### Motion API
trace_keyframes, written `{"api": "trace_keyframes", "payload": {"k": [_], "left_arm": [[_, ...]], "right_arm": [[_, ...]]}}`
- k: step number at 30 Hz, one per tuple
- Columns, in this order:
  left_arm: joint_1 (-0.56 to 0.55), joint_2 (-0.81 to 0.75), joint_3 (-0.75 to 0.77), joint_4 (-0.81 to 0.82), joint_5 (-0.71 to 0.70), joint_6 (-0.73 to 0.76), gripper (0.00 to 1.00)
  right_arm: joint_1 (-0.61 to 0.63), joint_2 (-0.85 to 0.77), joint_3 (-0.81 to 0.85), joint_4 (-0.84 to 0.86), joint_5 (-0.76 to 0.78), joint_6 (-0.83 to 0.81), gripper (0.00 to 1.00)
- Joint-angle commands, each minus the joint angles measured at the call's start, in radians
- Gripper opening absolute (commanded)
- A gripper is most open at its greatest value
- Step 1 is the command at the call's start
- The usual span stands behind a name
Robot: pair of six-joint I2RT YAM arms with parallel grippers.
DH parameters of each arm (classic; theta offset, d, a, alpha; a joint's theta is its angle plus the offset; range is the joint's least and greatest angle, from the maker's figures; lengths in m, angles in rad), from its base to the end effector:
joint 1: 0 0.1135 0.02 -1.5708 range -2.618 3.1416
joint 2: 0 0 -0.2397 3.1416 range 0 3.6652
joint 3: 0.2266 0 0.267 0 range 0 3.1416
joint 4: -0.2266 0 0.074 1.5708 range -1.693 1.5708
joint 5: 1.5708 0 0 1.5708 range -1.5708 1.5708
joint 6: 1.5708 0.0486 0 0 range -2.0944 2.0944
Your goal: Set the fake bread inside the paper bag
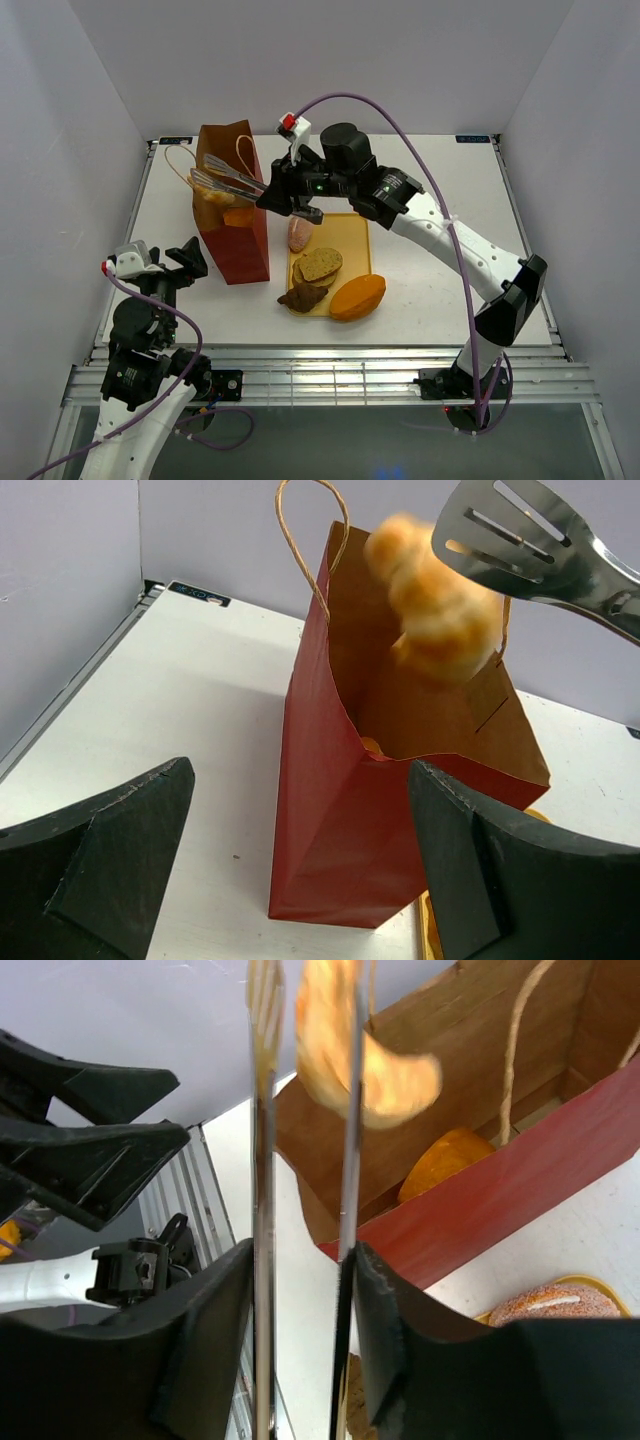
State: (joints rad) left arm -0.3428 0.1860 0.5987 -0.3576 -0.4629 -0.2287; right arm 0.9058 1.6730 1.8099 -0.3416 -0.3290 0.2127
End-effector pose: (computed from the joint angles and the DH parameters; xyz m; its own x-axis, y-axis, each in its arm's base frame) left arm 0.1166 -0.0186 0.3236 0.0775 -0.2430 -0.9669 -0.1043 0.9625 -0.2503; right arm 0.2416 0.3335 0.4225 -0.3210 -0.0856 -0.9432 -0.8923 0.3612 0.2709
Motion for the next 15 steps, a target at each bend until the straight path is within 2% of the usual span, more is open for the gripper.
{"api": "trace_keyframes", "payload": {"k": [1, 8, 15], "left_arm": [[-0.005, 0.006, -0.005, 0.016, 0.010, 0.002, 0.98], [-0.009, 0.003, -0.007, 0.016, 0.017, 0.002, 0.98], [-0.010, 0.003, -0.005, 0.016, 0.018, 0.002, 0.98]], "right_arm": [[-0.024, 0.004, 0.077, 0.049, -0.016, 0.025, 0.51], [-0.050, 0.014, 0.100, 0.027, -0.028, 0.036, 0.54], [-0.054, -0.056, 0.082, 0.013, -0.094, 0.025, 0.54]]}}
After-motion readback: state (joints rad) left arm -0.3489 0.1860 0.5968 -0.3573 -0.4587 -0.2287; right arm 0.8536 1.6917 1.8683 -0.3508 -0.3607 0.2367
